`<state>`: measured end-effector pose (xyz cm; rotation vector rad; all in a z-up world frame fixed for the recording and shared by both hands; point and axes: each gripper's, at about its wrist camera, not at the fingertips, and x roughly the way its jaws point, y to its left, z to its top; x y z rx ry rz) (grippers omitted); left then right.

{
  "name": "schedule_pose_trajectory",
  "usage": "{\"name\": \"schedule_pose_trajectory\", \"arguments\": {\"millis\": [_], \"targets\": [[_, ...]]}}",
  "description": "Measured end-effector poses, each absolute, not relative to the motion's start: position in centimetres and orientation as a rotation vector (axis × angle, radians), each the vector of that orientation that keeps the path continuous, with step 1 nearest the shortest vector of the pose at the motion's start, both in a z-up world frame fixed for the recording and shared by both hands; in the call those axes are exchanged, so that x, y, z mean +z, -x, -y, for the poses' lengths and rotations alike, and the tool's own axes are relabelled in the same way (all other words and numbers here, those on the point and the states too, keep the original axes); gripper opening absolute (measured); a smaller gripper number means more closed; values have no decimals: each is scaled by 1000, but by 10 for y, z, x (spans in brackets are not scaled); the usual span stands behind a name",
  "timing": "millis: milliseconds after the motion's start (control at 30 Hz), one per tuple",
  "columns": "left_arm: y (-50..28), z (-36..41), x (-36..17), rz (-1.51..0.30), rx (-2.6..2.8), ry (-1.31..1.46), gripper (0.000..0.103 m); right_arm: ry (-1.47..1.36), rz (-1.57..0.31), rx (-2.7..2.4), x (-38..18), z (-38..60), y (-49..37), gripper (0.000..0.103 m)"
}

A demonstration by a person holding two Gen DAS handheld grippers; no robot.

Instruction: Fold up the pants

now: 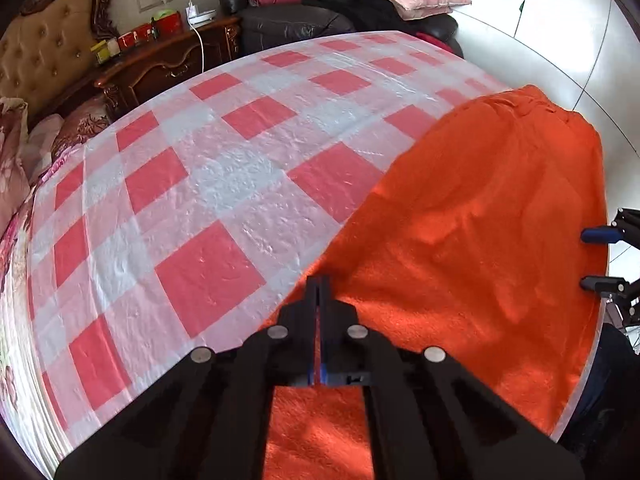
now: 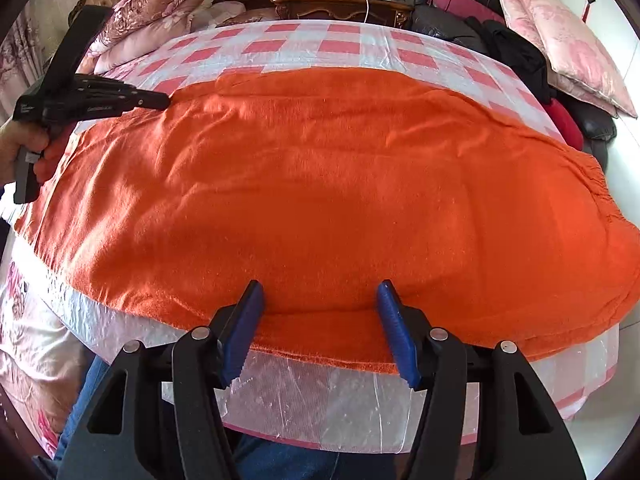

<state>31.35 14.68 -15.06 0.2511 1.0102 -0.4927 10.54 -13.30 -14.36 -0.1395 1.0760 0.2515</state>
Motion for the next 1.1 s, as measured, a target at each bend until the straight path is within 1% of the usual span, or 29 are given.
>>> {"name": "schedule_pose_trajectory", "arguments": {"millis": [67, 200, 233, 300, 333, 367, 433, 500, 533, 567, 633, 733, 800, 833, 867, 900, 933, 967, 1000, 1033, 1100], "targets": [[-322, -150, -148, -992, -462, -253, 0, 154, -1074, 251, -145, 130, -105, 59], [-333, -151, -155, -1000, -437, -248, 0, 185, -1054, 229, -148, 124, -103, 67], [-332, -151, -154, -995, -425, -235, 2, 192, -1051, 224, -148, 124, -104, 69], [-326, -154, -149, -977, -393, -232, 18, 199, -1055, 216, -148, 125, -105, 74], [-316, -157, -142, -952, -373, -233, 36, 189, -1068, 219, -147, 128, -105, 74], [-304, -162, -133, -918, -353, -223, 44, 179, -1075, 224, -146, 129, -105, 74], [-272, -174, -117, -855, -283, -179, 44, 161, -1048, 213, -142, 138, -104, 74], [-234, -181, -109, -816, -268, -82, 47, 165, -1032, 173, -143, 146, -105, 76], [-213, -178, -112, -810, -261, -44, 51, 157, -1047, 160, -147, 150, -108, 77], [-194, -173, -117, -809, -252, -34, 52, 135, -1046, 162, -149, 154, -109, 80], [-159, -158, -133, -826, -226, -61, 53, 136, -1044, 157, -149, 154, -110, 81], [-131, -161, -158, -884, -134, -60, 57, 190, -1024, 129, -149, 149, -109, 87], [-120, -180, -162, -863, -74, -16, 64, 179, -1025, 125, -150, 151, -110, 88], [-116, -193, -163, -857, -54, 2, 64, 162, -1035, 125, -151, 153, -111, 88], [-115, -204, -163, -864, -18, -9, 68, 145, -1042, 126, -152, 155, -112, 88], [-114, -218, -165, -863, 14, -27, 73, 141, -1041, 127, -152, 156, -112, 89], [-113, -236, -166, -864, 64, -28, 84, 148, -1035, 125, -152, 155, -111, 90], [-113, -257, -166, -871, 116, -1, 86, 155, -1029, 119, -153, 155, -110, 92], [-113, -276, -165, -881, 168, 36, 86, 158, -1023, 115, -153, 155, -109, 92], [-110, -296, -162, -881, 219, 79, 83, 155, -1021, 113, -153, 155, -109, 92], [-108, -322, -151, -837, 225, 178, 81, 144, -1021, 111, -153, 156, -109, 92]]}}
